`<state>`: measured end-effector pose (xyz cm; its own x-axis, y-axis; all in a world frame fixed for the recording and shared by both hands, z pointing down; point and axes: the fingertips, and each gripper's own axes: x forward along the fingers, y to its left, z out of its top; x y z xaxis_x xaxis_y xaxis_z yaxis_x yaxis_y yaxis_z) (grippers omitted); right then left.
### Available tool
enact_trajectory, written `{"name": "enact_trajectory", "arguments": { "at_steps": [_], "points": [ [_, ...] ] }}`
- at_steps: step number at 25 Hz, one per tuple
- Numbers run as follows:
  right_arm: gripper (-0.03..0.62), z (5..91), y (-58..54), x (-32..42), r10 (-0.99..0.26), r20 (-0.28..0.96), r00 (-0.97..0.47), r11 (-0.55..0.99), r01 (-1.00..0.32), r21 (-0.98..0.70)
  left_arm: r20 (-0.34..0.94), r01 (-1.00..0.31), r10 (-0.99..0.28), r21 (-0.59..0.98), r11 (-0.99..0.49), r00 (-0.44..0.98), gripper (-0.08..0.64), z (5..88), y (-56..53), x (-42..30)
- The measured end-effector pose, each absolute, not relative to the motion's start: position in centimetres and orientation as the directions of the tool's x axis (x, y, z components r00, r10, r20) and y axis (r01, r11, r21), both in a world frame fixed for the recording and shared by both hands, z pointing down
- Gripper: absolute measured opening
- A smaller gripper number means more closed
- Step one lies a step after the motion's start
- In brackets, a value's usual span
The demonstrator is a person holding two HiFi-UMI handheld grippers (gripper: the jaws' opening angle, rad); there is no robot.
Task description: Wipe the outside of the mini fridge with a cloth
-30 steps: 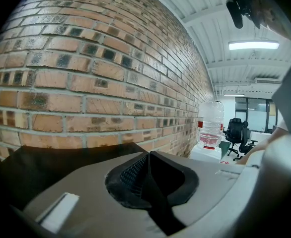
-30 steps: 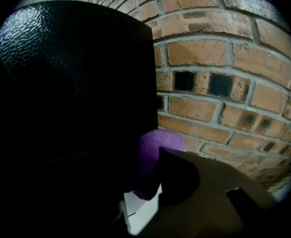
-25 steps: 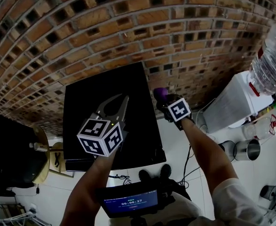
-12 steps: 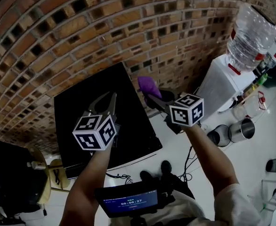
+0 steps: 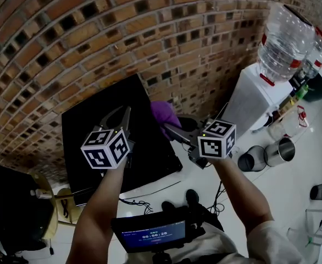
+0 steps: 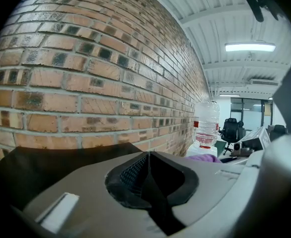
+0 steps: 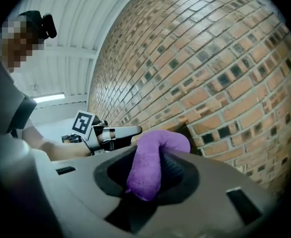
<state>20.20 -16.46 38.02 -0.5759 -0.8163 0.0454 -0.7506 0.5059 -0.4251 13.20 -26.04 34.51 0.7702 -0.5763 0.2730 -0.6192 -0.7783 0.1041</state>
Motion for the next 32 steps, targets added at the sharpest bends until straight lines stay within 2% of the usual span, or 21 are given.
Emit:
{"name": "enact_trajectory", "arguments": {
  "at_steps": [5,9,32],
  "points": [
    [0.118,39.4,-16.8,21.0,-0.820,0.034,-0.572,0.487,-0.727,-0.484,0.275,-0.618,-0.574,0.105,-0.779,0.771,0.008,34.5,-26.1,13.2],
    [0.117,42.1,-16.9,21.1,-0.817,0.110,-0.566,0.456,-0.752,-0.476,0.277,-0.619,-0.575,0.103,-0.778,0.770,0.008,34.4,-26.2,13.2],
    [0.117,53.6,-18.4,21.3,-0.758,0.372,-0.536,0.381,-0.827,-0.414,0.275,-0.619,-0.575,0.105,-0.778,0.770,0.008,34.4,-26.0,13.2]
  ]
}}
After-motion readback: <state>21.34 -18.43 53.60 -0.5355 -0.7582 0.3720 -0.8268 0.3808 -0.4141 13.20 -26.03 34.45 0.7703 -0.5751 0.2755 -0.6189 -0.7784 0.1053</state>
